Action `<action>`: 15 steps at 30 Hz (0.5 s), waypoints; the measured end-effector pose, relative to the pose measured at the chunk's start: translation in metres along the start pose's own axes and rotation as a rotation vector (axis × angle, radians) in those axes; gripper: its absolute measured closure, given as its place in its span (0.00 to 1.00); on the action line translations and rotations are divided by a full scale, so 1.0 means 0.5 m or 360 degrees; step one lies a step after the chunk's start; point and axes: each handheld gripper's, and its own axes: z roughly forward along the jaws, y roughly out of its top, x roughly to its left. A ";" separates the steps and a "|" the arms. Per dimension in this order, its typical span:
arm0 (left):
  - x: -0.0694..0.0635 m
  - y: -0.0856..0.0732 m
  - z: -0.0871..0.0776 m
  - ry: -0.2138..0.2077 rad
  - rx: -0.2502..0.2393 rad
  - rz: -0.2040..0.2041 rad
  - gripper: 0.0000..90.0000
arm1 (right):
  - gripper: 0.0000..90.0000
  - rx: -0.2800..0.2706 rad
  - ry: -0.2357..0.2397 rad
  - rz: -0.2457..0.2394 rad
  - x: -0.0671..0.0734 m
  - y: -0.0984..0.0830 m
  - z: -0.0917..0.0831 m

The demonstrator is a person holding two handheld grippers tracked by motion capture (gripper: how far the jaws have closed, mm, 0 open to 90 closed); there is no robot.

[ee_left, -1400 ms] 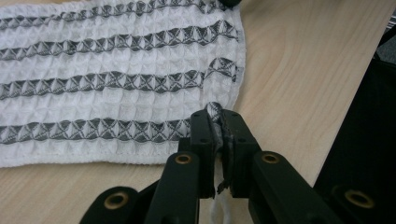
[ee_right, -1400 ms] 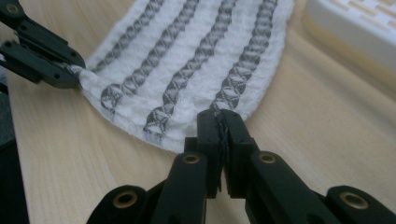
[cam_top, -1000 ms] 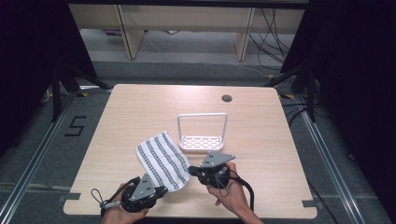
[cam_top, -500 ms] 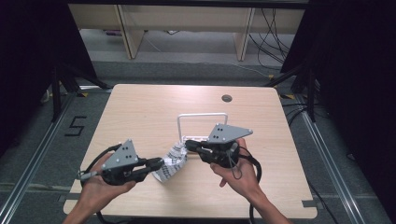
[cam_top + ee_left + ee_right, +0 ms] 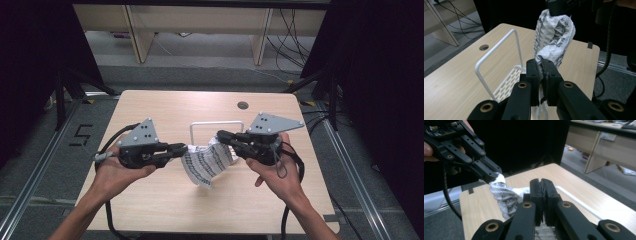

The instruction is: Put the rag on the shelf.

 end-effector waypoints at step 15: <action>0.052 0.083 0.036 0.0065 -0.0066 0.0002 0.93 | 0.98 -0.0093 -0.0143 0.0044 -0.049 0.039 -0.024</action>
